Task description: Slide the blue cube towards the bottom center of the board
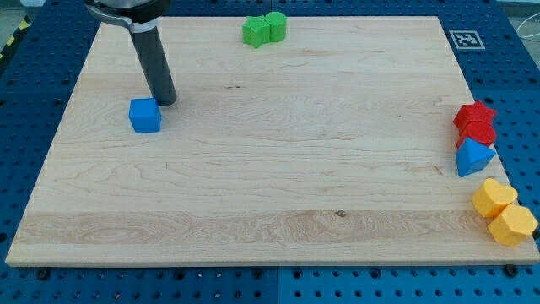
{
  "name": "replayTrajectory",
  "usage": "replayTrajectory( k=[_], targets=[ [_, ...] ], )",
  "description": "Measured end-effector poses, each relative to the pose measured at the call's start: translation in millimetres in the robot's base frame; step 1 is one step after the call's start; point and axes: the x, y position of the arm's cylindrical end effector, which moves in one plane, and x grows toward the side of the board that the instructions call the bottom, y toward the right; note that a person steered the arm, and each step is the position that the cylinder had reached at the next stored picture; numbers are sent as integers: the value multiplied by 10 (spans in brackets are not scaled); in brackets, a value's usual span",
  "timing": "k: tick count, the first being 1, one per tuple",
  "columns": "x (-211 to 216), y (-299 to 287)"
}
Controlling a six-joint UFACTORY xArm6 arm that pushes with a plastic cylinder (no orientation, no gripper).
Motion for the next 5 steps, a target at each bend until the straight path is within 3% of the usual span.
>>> replayTrajectory(
  k=[2,3,5],
  targets=[
    [0,-932],
    [5,-1037],
    [285,-447]
  ],
)
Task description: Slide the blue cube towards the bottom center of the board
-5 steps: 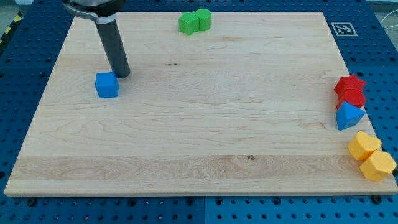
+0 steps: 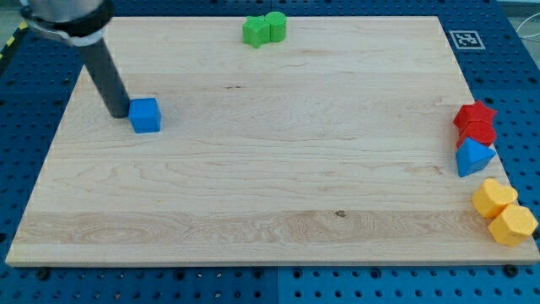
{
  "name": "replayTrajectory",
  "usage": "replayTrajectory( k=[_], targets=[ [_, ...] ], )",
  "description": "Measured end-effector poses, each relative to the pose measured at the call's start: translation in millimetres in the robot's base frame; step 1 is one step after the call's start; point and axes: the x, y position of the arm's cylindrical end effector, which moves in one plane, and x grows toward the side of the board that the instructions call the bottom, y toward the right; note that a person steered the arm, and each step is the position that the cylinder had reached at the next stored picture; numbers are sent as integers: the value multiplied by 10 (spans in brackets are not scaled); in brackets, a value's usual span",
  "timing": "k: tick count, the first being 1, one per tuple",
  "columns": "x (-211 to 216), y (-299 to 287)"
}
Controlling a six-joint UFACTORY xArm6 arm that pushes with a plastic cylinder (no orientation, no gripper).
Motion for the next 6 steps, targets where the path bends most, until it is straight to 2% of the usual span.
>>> replayTrajectory(
  k=[3,4,6],
  targets=[
    [183,1457],
    [238,1739],
    [566,1293]
  ],
)
